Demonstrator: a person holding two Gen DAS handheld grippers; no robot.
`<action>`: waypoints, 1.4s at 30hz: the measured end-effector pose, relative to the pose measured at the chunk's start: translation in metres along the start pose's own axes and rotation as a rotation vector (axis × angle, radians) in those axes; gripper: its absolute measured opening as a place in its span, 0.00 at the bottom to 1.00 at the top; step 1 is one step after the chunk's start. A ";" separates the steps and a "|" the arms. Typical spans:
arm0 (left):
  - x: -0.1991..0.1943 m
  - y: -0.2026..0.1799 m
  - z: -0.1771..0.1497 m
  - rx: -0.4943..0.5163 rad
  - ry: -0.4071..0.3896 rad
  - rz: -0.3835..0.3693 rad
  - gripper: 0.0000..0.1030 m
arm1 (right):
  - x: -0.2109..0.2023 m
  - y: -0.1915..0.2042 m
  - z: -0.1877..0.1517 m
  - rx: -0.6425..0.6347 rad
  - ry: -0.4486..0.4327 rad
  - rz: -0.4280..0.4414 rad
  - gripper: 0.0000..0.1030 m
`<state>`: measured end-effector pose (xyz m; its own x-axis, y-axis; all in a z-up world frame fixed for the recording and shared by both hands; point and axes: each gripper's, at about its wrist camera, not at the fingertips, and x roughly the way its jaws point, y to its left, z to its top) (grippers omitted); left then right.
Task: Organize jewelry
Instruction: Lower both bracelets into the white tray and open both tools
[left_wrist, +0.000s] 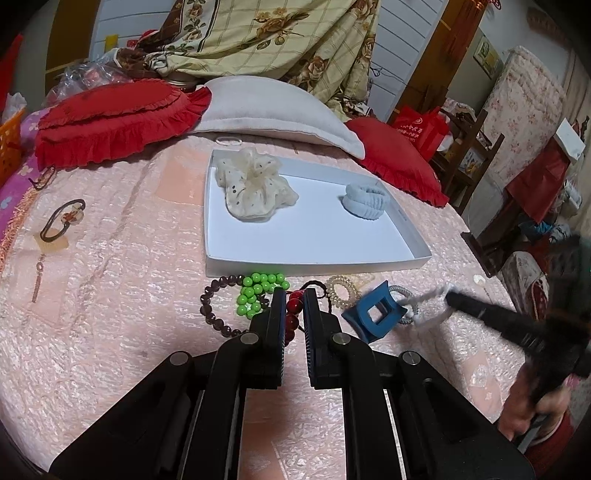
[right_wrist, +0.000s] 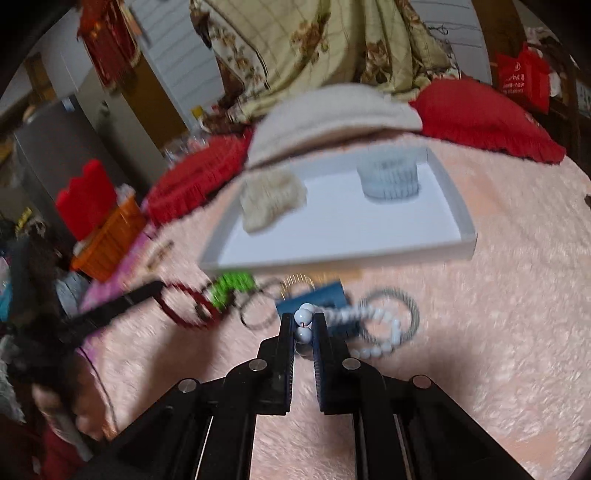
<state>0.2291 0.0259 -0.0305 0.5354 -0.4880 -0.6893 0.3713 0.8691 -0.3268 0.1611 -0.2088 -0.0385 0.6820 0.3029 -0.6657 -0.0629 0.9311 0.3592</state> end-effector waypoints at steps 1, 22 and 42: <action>0.000 -0.001 0.001 0.004 0.001 0.000 0.08 | -0.003 0.000 0.005 0.004 -0.012 0.008 0.09; 0.061 0.004 0.083 -0.026 0.015 -0.009 0.07 | 0.045 0.022 0.112 -0.085 -0.022 -0.072 0.09; 0.093 0.050 0.082 -0.122 0.065 0.038 0.45 | 0.209 0.004 0.174 -0.006 0.224 -0.267 0.09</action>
<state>0.3594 0.0171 -0.0576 0.4952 -0.4519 -0.7420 0.2548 0.8920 -0.3733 0.4303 -0.1770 -0.0629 0.4984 0.0847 -0.8628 0.0916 0.9845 0.1496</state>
